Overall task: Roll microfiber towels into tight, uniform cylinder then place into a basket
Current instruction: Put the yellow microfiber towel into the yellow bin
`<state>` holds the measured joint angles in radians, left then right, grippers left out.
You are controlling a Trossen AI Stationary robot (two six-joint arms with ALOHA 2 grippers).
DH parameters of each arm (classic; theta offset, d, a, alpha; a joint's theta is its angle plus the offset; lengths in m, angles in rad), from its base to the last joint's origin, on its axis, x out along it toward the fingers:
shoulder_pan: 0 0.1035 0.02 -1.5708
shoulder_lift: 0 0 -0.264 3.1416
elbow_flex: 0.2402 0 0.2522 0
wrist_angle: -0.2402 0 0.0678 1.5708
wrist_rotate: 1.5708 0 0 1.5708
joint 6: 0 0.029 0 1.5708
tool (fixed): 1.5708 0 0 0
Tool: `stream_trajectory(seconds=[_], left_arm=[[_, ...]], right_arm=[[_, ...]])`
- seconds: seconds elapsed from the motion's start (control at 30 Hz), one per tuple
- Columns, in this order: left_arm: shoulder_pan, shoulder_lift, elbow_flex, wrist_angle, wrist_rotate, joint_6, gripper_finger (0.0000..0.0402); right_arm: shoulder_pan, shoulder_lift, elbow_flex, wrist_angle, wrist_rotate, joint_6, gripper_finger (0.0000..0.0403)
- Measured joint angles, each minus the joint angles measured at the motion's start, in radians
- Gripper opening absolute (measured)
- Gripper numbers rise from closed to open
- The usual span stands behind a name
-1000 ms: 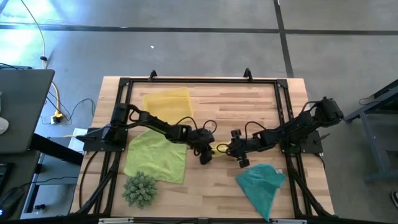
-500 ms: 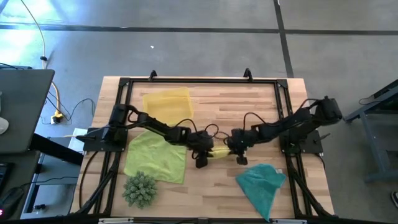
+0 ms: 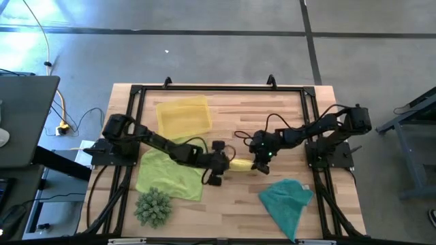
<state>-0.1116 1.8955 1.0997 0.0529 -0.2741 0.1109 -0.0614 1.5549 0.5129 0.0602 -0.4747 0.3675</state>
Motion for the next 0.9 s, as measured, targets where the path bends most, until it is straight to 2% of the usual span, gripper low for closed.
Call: stream_trajectory(seconds=[0.1,0.23,0.43,0.6,0.8,0.9], left_arm=[[-0.03,0.029,0.003,0.153,0.002,0.054,0.0129],[-0.021,0.081,0.001,0.264,-0.005,0.012,0.0129],[-0.005,0.144,0.001,0.334,0.001,-0.014,0.0132],[-0.005,0.202,0.009,0.457,0.006,-0.004,0.0155],[0.007,0.28,0.079,0.448,0.005,0.061,0.0183],[0.016,0.32,0.119,0.398,-0.037,0.096,0.0188]], right_arm=[[-0.009,-0.001,0.0,0.0,0.0,0.021,0.0007],[-0.011,-0.001,0.0,0.003,0.004,0.021,0.001],[-0.011,-0.001,0.0,0.01,0.014,0.044,0.0037],[-0.011,-0.001,0.001,0.01,0.017,0.055,0.0041],[-0.011,-0.001,0.001,0.015,0.021,0.071,0.0039],[-0.011,-0.001,0.001,0.015,0.022,0.072,0.0039]])
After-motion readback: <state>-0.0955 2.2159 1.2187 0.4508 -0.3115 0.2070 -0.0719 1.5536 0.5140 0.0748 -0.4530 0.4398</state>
